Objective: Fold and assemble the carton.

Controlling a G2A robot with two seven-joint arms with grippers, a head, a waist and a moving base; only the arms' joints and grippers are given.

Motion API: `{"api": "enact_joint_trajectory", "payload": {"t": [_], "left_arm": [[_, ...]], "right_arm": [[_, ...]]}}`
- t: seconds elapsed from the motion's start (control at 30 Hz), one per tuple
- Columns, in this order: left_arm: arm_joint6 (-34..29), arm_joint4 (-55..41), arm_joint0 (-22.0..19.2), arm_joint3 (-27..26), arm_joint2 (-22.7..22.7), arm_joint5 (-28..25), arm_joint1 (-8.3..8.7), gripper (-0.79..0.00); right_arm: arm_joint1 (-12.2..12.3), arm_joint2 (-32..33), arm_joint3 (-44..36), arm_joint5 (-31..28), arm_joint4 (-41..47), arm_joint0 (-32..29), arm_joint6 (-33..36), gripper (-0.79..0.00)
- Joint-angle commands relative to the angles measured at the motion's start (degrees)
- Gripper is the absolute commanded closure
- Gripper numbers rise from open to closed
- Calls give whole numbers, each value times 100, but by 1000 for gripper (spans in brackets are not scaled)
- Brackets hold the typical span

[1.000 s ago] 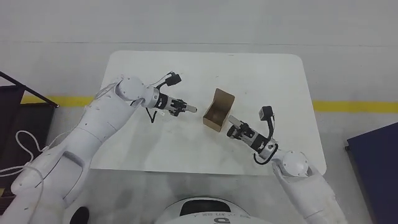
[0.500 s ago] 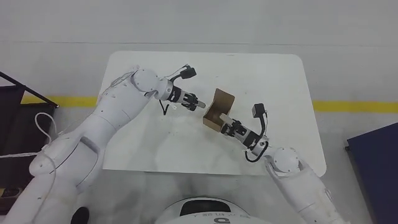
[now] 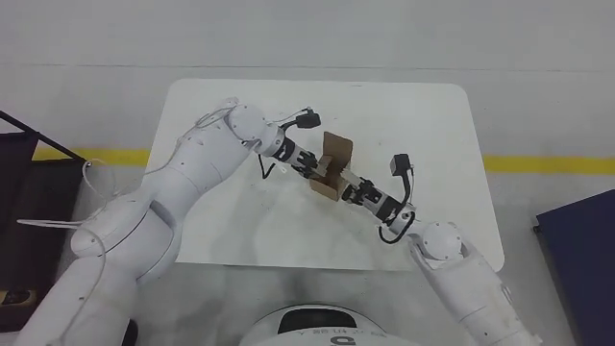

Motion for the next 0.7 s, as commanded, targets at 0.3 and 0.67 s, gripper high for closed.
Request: {"api": "enact_joint_trajectory", "payload": {"t": [0.3, 0.67], "left_arm": [[-18, 283, -399, 228, 13, -19, -208, 0], [321, 783, -466, -522, -311, 511, 4, 0]], "right_arm": [[21, 177, -99, -37, 43, 24, -20, -785], [185, 1185, -1089, -203, 37, -566, -131, -785]]}}
